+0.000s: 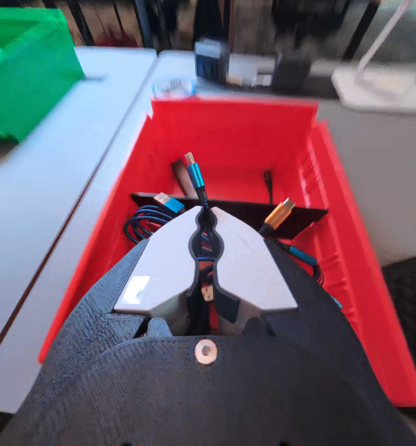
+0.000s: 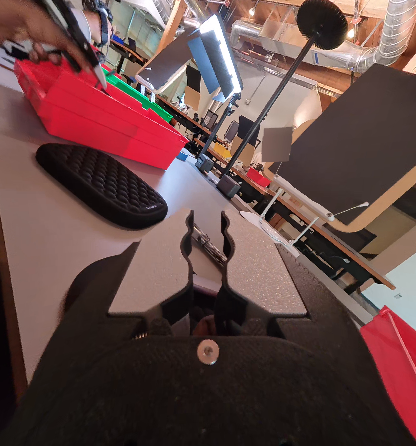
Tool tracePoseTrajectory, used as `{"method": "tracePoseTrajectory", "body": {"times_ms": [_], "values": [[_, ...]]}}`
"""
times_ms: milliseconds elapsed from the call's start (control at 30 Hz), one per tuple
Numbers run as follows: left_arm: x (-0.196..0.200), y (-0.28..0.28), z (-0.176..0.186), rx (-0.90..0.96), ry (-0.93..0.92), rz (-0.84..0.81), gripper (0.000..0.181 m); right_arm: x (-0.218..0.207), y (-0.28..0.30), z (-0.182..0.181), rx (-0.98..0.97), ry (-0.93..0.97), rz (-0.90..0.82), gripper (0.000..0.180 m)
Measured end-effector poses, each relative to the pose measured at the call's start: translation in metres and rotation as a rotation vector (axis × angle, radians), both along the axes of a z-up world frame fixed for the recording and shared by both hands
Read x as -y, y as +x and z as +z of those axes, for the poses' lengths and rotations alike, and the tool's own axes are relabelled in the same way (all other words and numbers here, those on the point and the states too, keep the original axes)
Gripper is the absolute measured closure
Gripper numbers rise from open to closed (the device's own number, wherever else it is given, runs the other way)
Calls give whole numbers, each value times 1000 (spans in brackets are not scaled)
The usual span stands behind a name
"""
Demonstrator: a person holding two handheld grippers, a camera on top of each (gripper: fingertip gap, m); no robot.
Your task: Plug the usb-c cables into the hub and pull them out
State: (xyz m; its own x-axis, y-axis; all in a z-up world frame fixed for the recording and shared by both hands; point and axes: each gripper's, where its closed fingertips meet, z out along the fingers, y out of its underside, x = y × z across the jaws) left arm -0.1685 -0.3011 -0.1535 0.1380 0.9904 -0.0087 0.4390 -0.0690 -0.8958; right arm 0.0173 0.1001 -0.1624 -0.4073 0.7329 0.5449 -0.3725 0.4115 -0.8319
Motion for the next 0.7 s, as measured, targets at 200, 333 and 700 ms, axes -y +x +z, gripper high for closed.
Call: {"method": "tracePoseTrajectory", "body": {"times_ms": [200, 333, 700], "values": [[-9, 20, 96, -565, 161, -76, 178, -2, 0, 2, -12, -15, -7, 160], [-18, 35, 121, -771, 188, -160, 178, -4, 1, 4, -20, -33, -9, 161], [-104, 63, 156, -890, 380, -537, 178, -4, 0, 4, -27, -24, -21, 161]]}}
